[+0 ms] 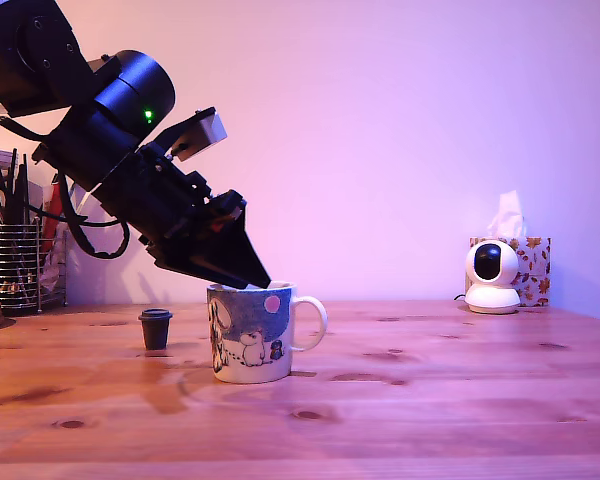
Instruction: Pick up the coffee capsules on the table and drop them inside the coffee cup
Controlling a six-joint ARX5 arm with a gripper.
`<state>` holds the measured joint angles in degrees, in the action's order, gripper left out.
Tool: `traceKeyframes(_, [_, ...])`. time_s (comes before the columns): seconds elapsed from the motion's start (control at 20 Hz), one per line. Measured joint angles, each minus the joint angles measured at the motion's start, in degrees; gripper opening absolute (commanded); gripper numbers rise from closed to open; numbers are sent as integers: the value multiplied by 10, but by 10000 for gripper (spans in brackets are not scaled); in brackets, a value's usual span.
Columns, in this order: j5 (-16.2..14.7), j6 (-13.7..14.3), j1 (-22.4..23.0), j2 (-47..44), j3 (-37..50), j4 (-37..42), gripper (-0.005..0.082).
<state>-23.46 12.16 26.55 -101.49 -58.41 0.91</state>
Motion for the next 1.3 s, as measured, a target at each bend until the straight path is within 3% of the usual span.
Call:
traceKeyframes(0.35, [15, 0, 1, 0, 0, 3, 494])
traceKeyframes(0.6, [15, 0, 1, 1, 0, -7, 300])
traceKeyframes(0.9, [16, 0, 1, 38, 0, -33, -18])
traceKeyframes(1.1, [33, -4, 0, 58, 0, -50, -24])
traceKeyframes(1.3, [71, -43, -16, 65, 0, -72, -24])
